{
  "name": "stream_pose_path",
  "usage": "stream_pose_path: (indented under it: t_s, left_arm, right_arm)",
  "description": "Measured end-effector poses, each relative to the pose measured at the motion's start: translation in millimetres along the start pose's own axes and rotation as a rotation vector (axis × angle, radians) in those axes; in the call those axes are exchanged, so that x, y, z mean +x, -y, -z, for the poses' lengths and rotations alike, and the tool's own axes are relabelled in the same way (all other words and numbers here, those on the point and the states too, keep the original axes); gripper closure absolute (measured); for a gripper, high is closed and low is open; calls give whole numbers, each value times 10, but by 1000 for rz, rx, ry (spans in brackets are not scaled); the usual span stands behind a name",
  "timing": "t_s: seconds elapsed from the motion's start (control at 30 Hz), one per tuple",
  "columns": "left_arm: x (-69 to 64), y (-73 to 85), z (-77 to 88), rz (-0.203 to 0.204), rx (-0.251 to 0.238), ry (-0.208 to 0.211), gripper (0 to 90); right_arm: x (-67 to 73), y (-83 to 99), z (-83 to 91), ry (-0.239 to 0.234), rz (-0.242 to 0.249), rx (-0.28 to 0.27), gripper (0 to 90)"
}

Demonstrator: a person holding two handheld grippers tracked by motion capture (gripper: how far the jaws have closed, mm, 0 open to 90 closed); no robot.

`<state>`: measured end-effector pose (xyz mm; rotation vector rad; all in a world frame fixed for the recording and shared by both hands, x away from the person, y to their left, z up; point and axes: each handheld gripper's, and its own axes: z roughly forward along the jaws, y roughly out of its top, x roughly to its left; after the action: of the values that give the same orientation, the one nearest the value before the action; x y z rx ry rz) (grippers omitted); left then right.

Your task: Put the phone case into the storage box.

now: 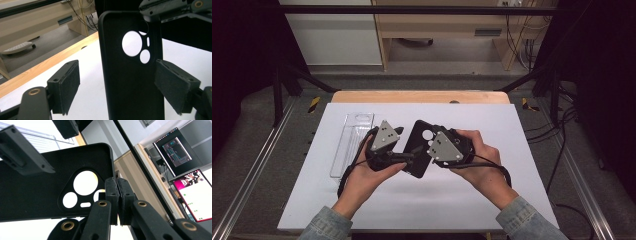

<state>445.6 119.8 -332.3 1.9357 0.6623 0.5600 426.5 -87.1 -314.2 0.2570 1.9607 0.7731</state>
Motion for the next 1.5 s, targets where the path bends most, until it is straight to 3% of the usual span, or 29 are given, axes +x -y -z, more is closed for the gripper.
stream_pose_path:
  t_s: [0.33, 0.93, 1.5]
  left_arm:
    - [59, -12, 31, 18, 9, -11, 256]
    - [88, -68, 11, 25, 34, 7, 592]
    - [111, -83, 16, 40, 37, 13, 692]
  right_arm:
    - [61, -7, 11, 9, 34, 0, 883]
    - [142, -20, 4, 8, 69, -3, 883]
    - [179, -40, 6, 10, 92, -9, 883]
